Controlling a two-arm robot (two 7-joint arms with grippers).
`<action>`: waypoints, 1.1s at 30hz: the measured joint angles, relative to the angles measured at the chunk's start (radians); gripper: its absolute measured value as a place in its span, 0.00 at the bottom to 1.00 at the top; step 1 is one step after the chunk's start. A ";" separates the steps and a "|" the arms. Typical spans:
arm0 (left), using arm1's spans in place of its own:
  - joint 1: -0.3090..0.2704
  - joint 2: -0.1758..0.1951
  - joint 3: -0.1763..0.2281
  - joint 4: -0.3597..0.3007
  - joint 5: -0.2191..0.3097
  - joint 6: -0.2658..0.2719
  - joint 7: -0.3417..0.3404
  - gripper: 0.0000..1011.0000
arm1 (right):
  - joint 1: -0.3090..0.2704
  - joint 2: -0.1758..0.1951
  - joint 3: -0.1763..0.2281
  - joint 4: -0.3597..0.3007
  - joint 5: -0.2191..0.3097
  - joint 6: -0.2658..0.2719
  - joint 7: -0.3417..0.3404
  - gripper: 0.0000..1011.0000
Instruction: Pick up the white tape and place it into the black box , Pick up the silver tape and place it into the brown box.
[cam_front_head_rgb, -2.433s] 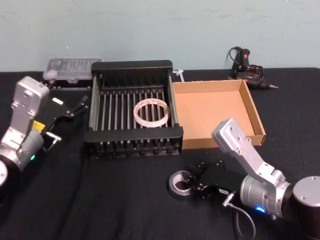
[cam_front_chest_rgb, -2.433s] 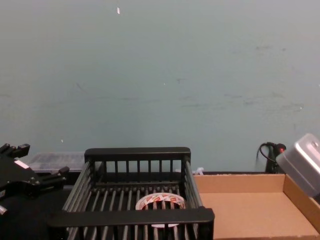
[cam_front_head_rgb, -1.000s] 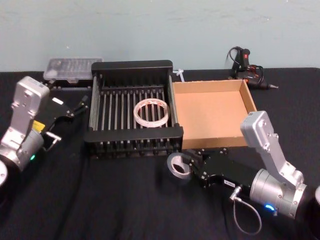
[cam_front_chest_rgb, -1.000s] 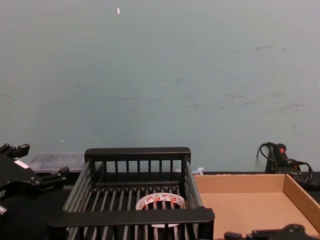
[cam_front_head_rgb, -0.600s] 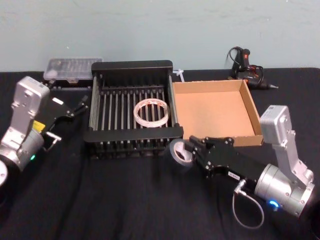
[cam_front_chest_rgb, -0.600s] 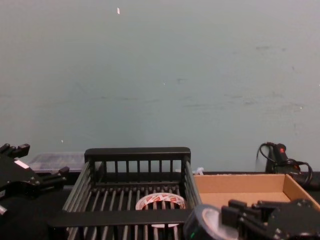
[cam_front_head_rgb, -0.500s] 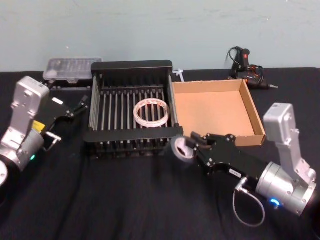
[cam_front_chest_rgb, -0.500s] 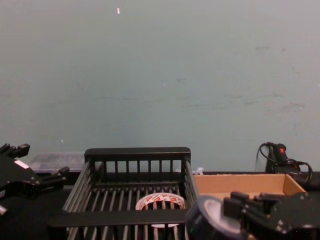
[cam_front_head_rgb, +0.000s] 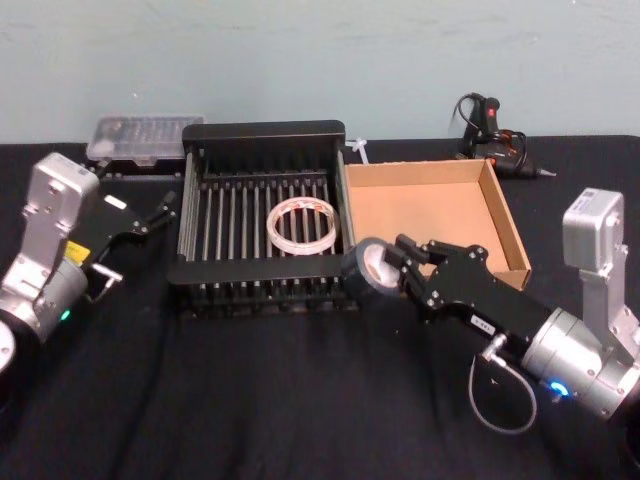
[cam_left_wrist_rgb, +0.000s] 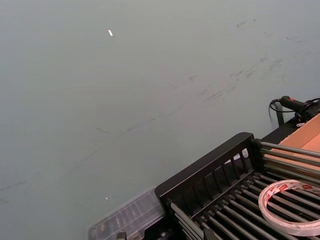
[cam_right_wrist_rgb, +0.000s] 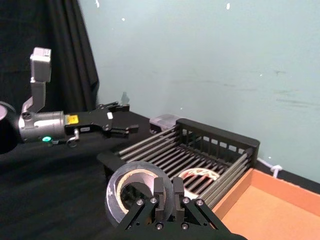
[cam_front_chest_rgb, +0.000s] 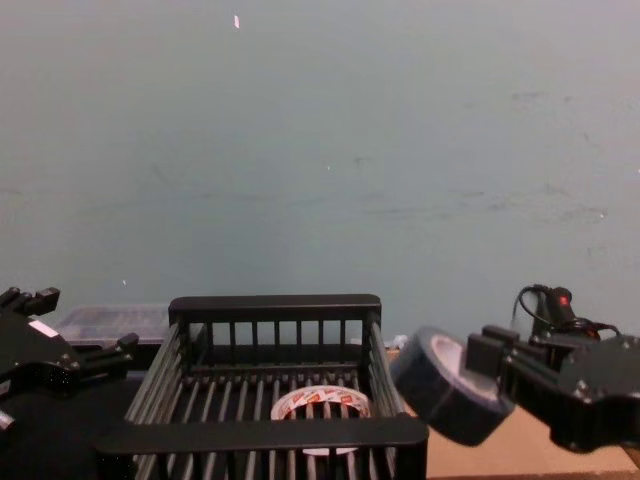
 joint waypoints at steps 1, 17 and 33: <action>0.000 0.000 0.000 0.000 0.000 0.000 0.000 0.99 | 0.001 -0.001 0.001 0.000 0.001 0.000 -0.002 0.12; 0.000 0.000 0.000 0.000 0.000 0.000 0.000 0.99 | 0.025 -0.035 0.031 0.020 0.007 0.014 -0.064 0.12; 0.000 0.000 0.000 0.000 0.000 0.000 0.000 0.99 | 0.100 -0.094 0.069 0.127 0.002 0.023 -0.113 0.12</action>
